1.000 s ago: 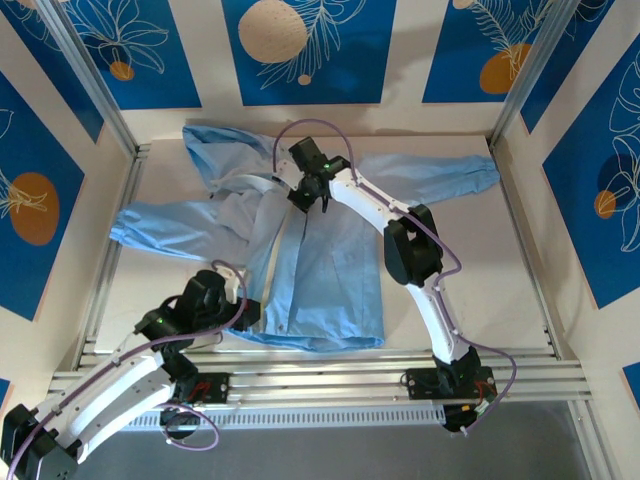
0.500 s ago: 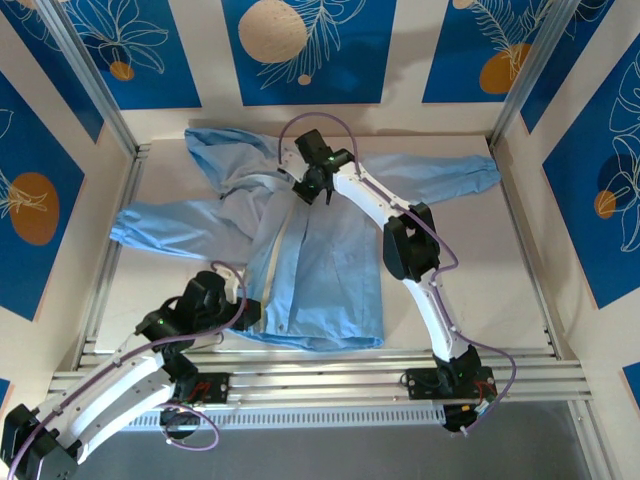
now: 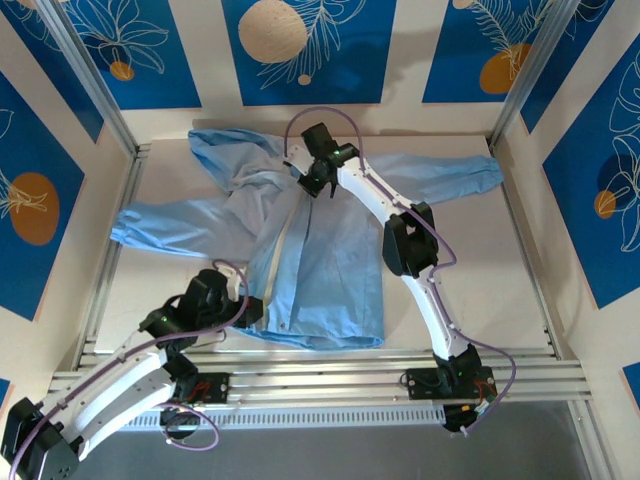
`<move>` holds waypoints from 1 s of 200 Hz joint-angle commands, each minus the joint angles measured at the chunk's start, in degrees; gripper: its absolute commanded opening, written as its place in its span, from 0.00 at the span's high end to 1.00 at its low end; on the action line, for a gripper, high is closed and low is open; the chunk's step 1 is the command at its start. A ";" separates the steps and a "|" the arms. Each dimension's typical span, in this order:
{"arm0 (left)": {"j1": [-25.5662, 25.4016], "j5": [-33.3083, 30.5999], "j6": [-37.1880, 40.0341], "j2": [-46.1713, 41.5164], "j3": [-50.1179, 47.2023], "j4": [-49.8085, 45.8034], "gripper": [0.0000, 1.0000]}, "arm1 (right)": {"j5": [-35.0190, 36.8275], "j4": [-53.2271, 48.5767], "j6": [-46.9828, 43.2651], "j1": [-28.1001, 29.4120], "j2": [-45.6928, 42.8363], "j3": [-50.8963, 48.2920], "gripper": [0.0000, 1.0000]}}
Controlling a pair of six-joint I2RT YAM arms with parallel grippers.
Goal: Zip up the jacket
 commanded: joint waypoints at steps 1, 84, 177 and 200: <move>-0.16 5.10 -0.70 -0.05 -0.94 -3.83 1.00 | 7.79 5.25 -0.95 -4.80 1.40 2.67 1.00; -0.32 7.45 -0.43 -0.71 -0.94 -4.68 1.00 | 7.59 6.21 -1.07 -6.70 2.97 3.98 1.00; -0.64 6.26 -2.32 -2.86 -1.55 -6.55 1.00 | 8.08 8.22 -1.52 -9.07 5.85 6.72 1.00; -0.63 6.06 -2.73 -2.92 -1.55 -7.14 1.00 | 8.98 9.04 -0.62 -9.86 6.41 7.76 1.00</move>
